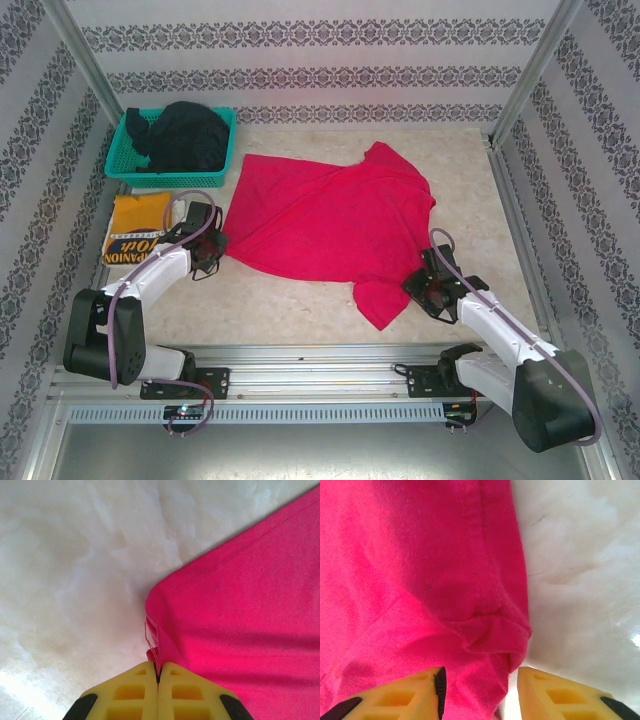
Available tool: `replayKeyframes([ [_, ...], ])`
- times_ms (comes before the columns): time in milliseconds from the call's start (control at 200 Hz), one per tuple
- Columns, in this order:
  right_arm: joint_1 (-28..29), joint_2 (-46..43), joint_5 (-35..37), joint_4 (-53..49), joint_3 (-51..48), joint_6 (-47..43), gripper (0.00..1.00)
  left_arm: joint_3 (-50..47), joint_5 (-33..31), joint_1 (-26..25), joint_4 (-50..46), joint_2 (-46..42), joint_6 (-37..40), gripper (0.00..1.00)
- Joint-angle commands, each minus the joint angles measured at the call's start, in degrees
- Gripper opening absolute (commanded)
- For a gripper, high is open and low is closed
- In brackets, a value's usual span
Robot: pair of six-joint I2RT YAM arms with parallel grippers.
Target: Fold and stack the t-shirts
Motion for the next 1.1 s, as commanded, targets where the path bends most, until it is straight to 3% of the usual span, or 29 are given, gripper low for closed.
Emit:
replayKeyframes([
  [0,0.3,1.4,-2.3,2.2,-1.1,0.5,0.37,-0.3,-0.2,0.6,0.1,0.0,1.3,0.00],
  [90,0.3,2.3,-2.3,3.0,-1.2,0.4,0.35,-0.6,-0.1,0.6,0.1,0.0,1.2,0.00],
  [200,0.3,3.4,-2.1,3.5,-1.2,0.3,0.25,-0.6,-0.1,0.6,0.3,0.0,1.2,0.00],
  [260,0.3,3.7,-2.2,3.9,-1.4,0.3,0.17,-0.6,-0.1,0.6,0.3,-0.1,1.2,0.00],
  [335,0.3,3.6,-2.5,4.1,-1.7,-0.9,0.00,-0.7,-0.2,0.6,0.4,-0.1,1.2,0.00],
  [475,0.6,0.4,-0.9,-0.3,-1.7,0.1,0.00,-0.9,-0.4,0.7,0.0,-0.6,1.1,0.00],
  [709,7.0,-14.7,7.0,-11.7,-3.6,13.1,0.00,-0.9,-1.2,0.6,-1.1,-1.8,1.0,0.00],
  [899,7.1,-23.3,7.1,-6.6,-5.4,15.9,0.00,1.8,-0.3,0.7,-0.8,-0.8,1.4,0.00],
  [1094,5.7,-21.0,8.1,-3.4,0.0,13.1,0.00,8.3,0.1,0.8,-1.7,2.9,3.8,0.00],
])
